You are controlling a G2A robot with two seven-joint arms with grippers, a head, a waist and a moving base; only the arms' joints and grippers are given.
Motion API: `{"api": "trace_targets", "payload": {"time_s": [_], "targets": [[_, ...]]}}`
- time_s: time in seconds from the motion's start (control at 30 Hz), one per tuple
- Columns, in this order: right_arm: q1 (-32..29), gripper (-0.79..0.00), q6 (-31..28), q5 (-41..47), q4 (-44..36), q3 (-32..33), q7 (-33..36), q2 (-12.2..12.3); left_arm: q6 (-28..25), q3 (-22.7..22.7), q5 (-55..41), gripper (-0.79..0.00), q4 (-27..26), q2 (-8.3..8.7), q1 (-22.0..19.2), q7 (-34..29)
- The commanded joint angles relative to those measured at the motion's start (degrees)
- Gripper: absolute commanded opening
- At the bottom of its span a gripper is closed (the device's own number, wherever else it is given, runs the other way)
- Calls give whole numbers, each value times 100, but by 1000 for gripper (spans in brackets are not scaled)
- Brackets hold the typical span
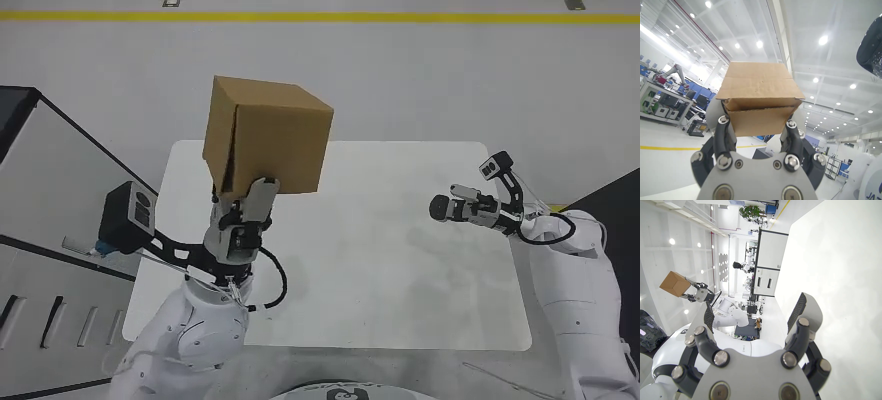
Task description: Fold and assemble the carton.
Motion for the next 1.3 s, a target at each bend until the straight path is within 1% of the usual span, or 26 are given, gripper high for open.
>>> {"api": "trace_targets", "payload": {"time_s": [0.0,0.07,0.2,0.27,0.53,0.6,0.7,0.77,0.8,0.87,1.0,1.07,1.1,1.27], "targets": [[0,0,0,0,0,0,0,0,-32,-125,548,-785,0,19,10,-212],[0,0,0,0,0,0,0,0,-230,-275,1096,-785,0,51,16,-446],[0,0,0,0,0,0,0,0,-506,-600,1470,-785,32,91,138,-595],[0,0,0,0,0,0,0,0,-754,-740,1560,-785,31,112,160,-683],[0,0,0,0,0,0,0,0,-752,-736,1541,-785,33,111,161,-696],[0,0,0,0,0,0,0,0,-800,-735,1359,-785,74,104,122,-806],[0,0,0,0,0,0,0,0,-1206,-804,1102,-785,195,129,1,-1332],[0,0,0,0,0,0,0,0,-1708,-854,875,-785,359,164,-102,-1810],[0,0,0,0,0,0,0,0,-1859,-961,844,-785,440,178,-195,-1931],[0,0,0,0,0,0,0,0,-2349,-1026,599,-785,642,208,-324,-2212],[0,0,0,0,0,0,0,0,-2976,-1175,281,-785,1062,254,-626,-2647],[0,0,0,0,0,0,0,0,-3268,-1125,73,-785,1228,270,-748,-2834],[0,0,0,0,0,0,0,0,-3365,-1094,13,-785,1285,276,-790,-2936],[0,0,0,0,0,0,0,0,-3365,-1094,13,-785,1285,276,-790,-2936]]}}
